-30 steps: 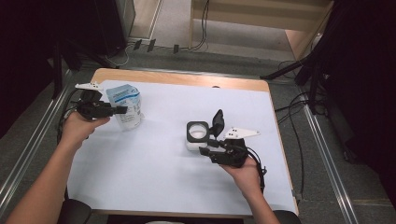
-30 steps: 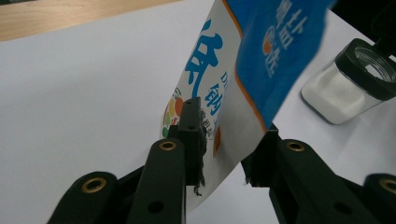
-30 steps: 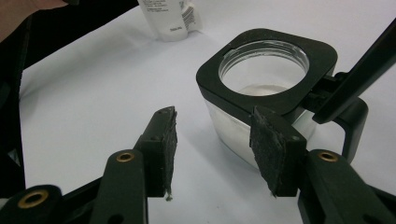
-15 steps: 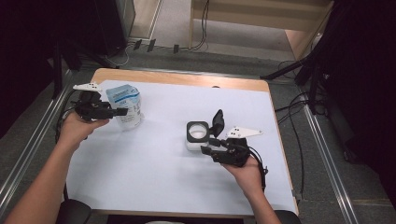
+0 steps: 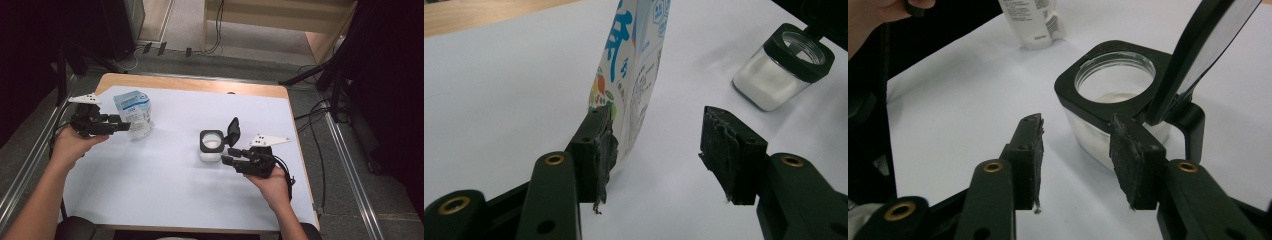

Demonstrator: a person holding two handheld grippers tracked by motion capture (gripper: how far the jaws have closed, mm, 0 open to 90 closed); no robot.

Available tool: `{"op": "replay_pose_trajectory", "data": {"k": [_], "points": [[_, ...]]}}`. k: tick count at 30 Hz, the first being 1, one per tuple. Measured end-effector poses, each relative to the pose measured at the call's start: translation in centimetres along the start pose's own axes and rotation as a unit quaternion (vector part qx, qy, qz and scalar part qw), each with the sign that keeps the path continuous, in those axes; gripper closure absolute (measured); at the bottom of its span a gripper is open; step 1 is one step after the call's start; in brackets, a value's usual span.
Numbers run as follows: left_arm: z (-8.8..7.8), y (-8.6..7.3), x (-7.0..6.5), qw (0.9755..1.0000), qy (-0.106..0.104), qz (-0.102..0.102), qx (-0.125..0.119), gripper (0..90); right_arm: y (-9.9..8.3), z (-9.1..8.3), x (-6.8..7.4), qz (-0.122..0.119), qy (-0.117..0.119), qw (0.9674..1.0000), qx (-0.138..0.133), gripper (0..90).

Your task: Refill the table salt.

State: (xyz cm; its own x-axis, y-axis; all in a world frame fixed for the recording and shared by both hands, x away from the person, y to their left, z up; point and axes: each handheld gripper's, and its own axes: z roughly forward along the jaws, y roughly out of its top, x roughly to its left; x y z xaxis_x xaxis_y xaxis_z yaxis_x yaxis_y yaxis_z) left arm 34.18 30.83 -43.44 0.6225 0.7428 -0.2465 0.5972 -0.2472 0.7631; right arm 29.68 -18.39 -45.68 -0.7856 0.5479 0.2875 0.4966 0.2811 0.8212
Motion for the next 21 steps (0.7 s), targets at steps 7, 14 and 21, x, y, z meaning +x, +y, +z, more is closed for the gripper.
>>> {"op": "replay_pose_trajectory", "data": {"k": [7, 14, 21], "points": [[-0.8, -1.2, -0.5, 0.9999, -0.005, -0.007, 0.005, 46.9, -0.3, -1.3, -0.7, 0.004, -0.007, 1.0, 0.006, 70.1], [-1.2, -2.3, -1.3, 0.9999, -0.01, -0.011, 0.0, 46.8, -0.4, -2.0, -2.0, 0.02, -0.016, 0.9997, 0.005, 87.4], [-0.8, -3.0, -1.9, 0.9998, -0.015, -0.008, 0.011, 46.9, -0.3, -2.0, -3.2, 0.039, -0.036, 0.9986, 0.006, 90.0]]}}
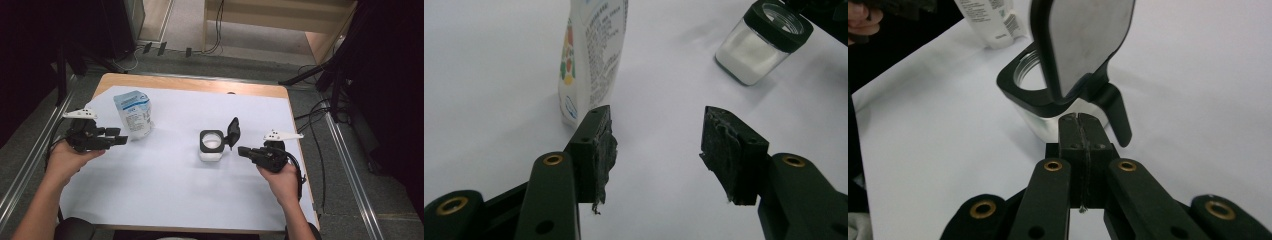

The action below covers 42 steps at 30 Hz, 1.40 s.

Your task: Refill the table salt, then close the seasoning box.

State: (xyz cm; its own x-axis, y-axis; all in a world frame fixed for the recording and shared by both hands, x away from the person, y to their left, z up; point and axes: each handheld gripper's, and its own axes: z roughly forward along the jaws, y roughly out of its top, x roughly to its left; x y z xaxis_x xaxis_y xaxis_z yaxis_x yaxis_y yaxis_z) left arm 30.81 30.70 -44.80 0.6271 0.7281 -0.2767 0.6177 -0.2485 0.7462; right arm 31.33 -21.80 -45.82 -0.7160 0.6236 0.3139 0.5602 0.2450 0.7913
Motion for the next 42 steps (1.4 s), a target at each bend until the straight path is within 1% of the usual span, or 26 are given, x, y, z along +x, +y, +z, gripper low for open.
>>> {"op": "replay_pose_trajectory", "data": {"k": [1, 3, 4, 5, 6, 7, 8, 9, 10, 12, 13, 16, 18, 19, 21, 23, 25, 27, 29, 30, 31, 34, 35, 36, 39, 42], "points": [[0.1, -0.2, -0.2, 1.0, 0.001, 0.0, 0.0, 46.9, 0.1, 0.1, -0.2, 0.001, -0.001, 1.0, -0.002, 90.0], [0.2, -0.4, -0.4, 0.9999, 0.003, 0.006, 0.008, 47.0, 0.2, 0.2, -0.6, 0.006, -0.003, 1.0, -0.006, 90.0], [0.2, -0.5, -0.5, 0.9999, 0.0, 0.009, 0.009, 47.0, 0.3, 0.3, -0.7, 0.012, -0.003, 0.9999, -0.006, 90.0], [0.3, -0.6, -0.7, 1.0, -0.002, 0.007, 0.003, 47.1, 0.3, 0.4, -0.9, 0.015, 0.0, 0.9998, -0.01, 90.0], [0.2, -0.6, -0.8, 0.9999, -0.007, 0.01, 0.008, 47.1, 0.4, 0.4, -1.0, 0.018, -0.001, 0.9998, -0.008, 90.0], [0.3, -0.7, -1.0, 0.9998, -0.008, 0.011, 0.01, 47.4, 0.5, 0.4, -1.1, 0.015, -0.003, 0.9998, -0.012, 90.0], [0.3, -0.8, -1.1, 0.9998, -0.008, 0.014, 0.012, 47.5, 0.6, 0.4, -1.1, 0.018, -0.001, 0.9997, -0.014, 90.0], [0.3, -0.8, -1.3, 0.9997, -0.012, 0.017, 0.013, 47.5, 0.6, 0.4, -1.1, 0.018, -0.002, 0.9997, -0.015, 90.0], [0.3, -0.9, -1.5, 0.9997, -0.013, 0.018, 0.01, 47.7, 0.7, 0.5, -1.1, 0.018, -0.004, 0.9997, -0.017, 90.0], [0.4, -0.8, -1.8, 0.9995, -0.016, 0.023, 0.011, 47.7, 0.8, 0.5, -1.1, 0.017, -0.004, 0.9997, -0.017, 90.0], [0.5, -0.7, -2.0, 0.9993, -0.021, 0.028, 0.012, 47.7, 0.9, 0.6, -1.2, 0.017, -0.006, 0.9997, -0.017, 90.0], [0.8, -0.6, -2.5, 0.999, -0.024, 0.034, 0.014, 47.6, 1.4, 0.8, -1.3, 0.017, -0.006, 0.9996, -0.022, 90.0], [1.1, -0.6, -2.9, 0.9986, -0.034, 0.038, 0.01, 47.6, 1.8, 1.0, -1.5, 0.024, -0.002, 0.9994, -0.026, 90.0], [1.2, -0.7, -3.0, 0.9983, -0.04, 0.039, 0.016, 47.5, 2.0, 1.1, -1.6, 0.022, -0.003, 0.9994, -0.027, 90.0], [1.3, -0.7, -3.3, 0.9982, -0.038, 0.042, 0.018, 47.4, 2.4, 1.3, -1.8, 0.019, -0.004, 0.9995, -0.025, 90.0], [1.4, -0.7, -3.5, 0.9983, -0.044, 0.036, 0.013, 47.3, 2.8, 1.4, -2.0, 0.021, -0.005, 0.9994, -0.027, 90.0], [1.6, -0.7, -3.7, 0.998, -0.047, 0.041, 0.012, 47.2, 3.2, 1.6, -2.3, 0.02, -0.003, 0.9995, -0.024, 90.0], [1.9, -0.6, -3.9, 0.9977, -0.049, 0.045, 0.014, 47.1, 3.7, 1.8, -2.6, 0.02, 0.002, 0.9995, -0.024, 90.0], [2.3, -0.6, -4.1, 0.9977, -0.048, 0.046, 0.01, 46.9, 4.0, 2.0, -2.9, 0.023, 0.008, 0.9994, -0.026, 90.0], [2.5, -0.5, -4.2, 0.9974, -0.052, 0.048, 0.013, 46.9, 4.1, 2.3, -3.1, 0.022, 0.011, 0.9994, -0.023, 90.0], [2.6, -0.5, -4.3, 0.9972, -0.054, 0.05, 0.015, 46.9, 4.2, 2.4, -3.1, 0.021, 0.008, 0.9996, -0.018, 90.0], [3.1, -0.6, -4.6, 0.9969, -0.054, 0.054, 0.018, 46.9, 4.5, 2.7, -3.1, 0.022, 0.013, 0.9995, -0.016, 90.0], [3.2, -0.6, -4.7, 0.9968, -0.053, 0.057, 0.02, 47.0, 4.6, 2.8, -3.2, 0.018, 0.015, 0.9996, -0.015, 90.0], [3.3, -0.7, -4.7, 0.9966, -0.053, 0.058, 0.024, 47.0, 4.7, 2.9, -3.1, 0.016, 0.013, 0.9996, -0.017, 90.0], [3.6, -0.7, -4.9, 0.996, -0.065, 0.056, 0.025, 47.4, 4.8, 2.9, -3.3, 0.022, 0.015, 0.9994, -0.021, 90.0], [3.9, -0.5, -5.1, 0.9957, -0.066, 0.061, 0.024, 47.5, 4.8, 2.8, -3.1, 0.019, 0.014, 0.9994, -0.023, 90.0]]}}
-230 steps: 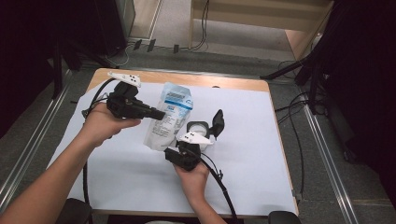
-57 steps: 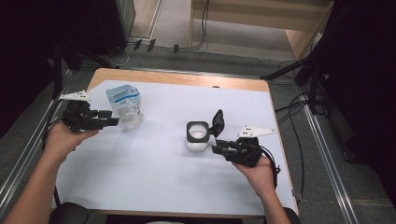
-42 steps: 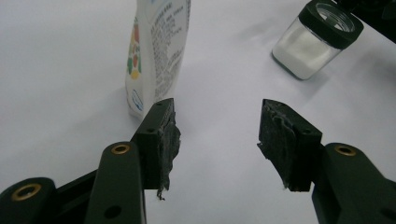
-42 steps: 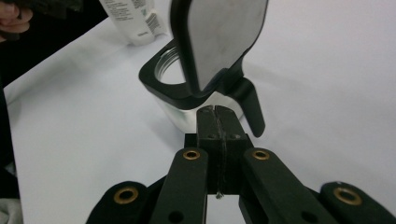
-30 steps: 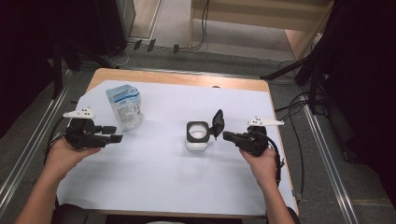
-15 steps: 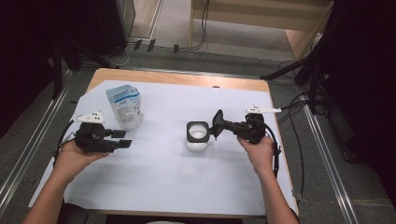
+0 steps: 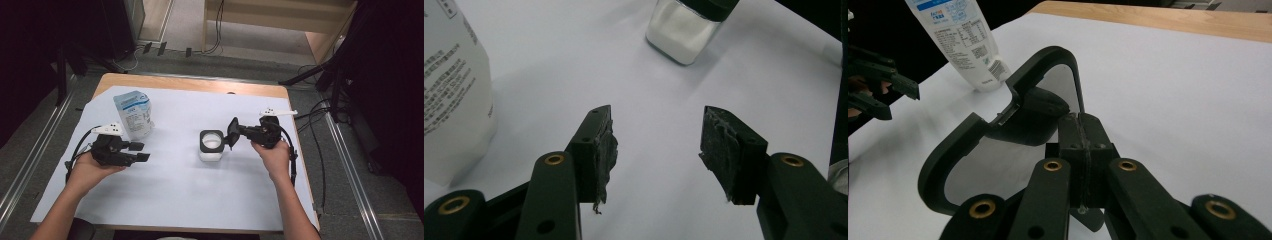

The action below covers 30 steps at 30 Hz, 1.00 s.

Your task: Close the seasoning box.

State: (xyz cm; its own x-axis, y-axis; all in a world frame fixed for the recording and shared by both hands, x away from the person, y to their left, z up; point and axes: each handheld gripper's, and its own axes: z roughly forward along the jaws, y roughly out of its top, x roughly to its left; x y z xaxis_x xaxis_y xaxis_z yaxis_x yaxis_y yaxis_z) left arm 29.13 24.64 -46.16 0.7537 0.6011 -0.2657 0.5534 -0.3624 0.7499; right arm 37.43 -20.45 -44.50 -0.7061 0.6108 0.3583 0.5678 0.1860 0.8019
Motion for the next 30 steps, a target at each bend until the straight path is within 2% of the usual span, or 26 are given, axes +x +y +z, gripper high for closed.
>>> {"op": "replay_pose_trajectory", "data": {"k": [5, 9, 23, 30], "points": [[0.4, 0.0, 0.0, 1.0, -0.001, 0.003, 0.007, 47.8, 0.0, -0.2, 0.1, -0.001, 0.002, 1.0, -0.003, 90.0], [0.6, 0.1, -0.1, 1.0, -0.01, 0.002, 0.0, 48.0, 0.1, -0.2, 0.3, -0.003, 0.0, 1.0, -0.005, 90.0], [1.1, 0.0, -0.2, 0.9998, -0.009, 0.009, 0.016, 48.0, 0.1, 0.2, 1.1, -0.007, 0.006, 0.9999, -0.006, 90.0], [1.1, 0.0, -0.2, 0.9999, -0.01, 0.007, 0.009, 48.4, 0.1, 0.7, 1.6, -0.016, 0.008, 0.9998, -0.003, 90.0]]}}
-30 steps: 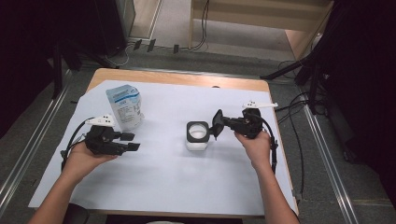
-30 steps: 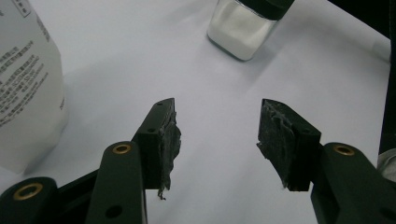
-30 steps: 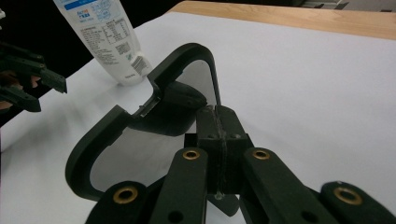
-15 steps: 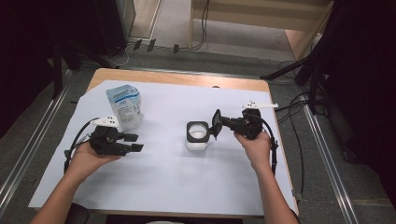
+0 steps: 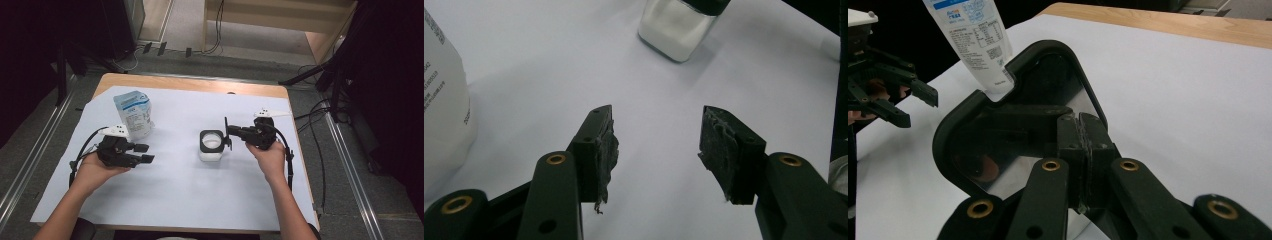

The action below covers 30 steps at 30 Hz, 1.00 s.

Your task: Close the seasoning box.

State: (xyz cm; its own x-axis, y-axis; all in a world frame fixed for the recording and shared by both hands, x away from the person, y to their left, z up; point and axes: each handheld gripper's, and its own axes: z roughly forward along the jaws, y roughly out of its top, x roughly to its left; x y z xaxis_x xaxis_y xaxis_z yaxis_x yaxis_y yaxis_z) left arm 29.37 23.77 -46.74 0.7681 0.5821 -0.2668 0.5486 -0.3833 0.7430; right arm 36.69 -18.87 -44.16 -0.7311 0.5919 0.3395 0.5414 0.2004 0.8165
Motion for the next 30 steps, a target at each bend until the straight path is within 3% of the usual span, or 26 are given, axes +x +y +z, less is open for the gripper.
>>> {"op": "replay_pose_trajectory", "data": {"k": [9, 15, 22, 25, 30], "points": [[0.2, -0.1, 0.1, 1.0, 0.002, 0.0, 0.005, 48.3, 0.0, 1.3, 0.4, -0.001, 0.004, 0.9998, 0.017, 90.0], [0.2, -0.1, 0.1, 1.0, 0.002, -0.002, 0.006, 48.3, -0.1, 2.5, 0.9, -0.016, 0.008, 0.9994, 0.031, 90.0], [0.3, -0.1, 0.3, 1.0, -0.002, -0.002, 0.008, 48.1, -0.2, 2.8, 1.3, -0.021, 0.01, 0.999, 0.039, 89.5], [0.5, -0.2, 0.3, 1.0, -0.003, -0.006, 0.007, 48.0, -0.1, 2.5, 1.4, -0.025, 0.009, 0.999, 0.037, 85.1], [0.7, -0.3, 0.3, 0.9999, -0.004, -0.003, 0.014, 47.9, 0.1, 1.9, 1.1, -0.029, 0.002, 0.9993, 0.022, 69.6]]}}
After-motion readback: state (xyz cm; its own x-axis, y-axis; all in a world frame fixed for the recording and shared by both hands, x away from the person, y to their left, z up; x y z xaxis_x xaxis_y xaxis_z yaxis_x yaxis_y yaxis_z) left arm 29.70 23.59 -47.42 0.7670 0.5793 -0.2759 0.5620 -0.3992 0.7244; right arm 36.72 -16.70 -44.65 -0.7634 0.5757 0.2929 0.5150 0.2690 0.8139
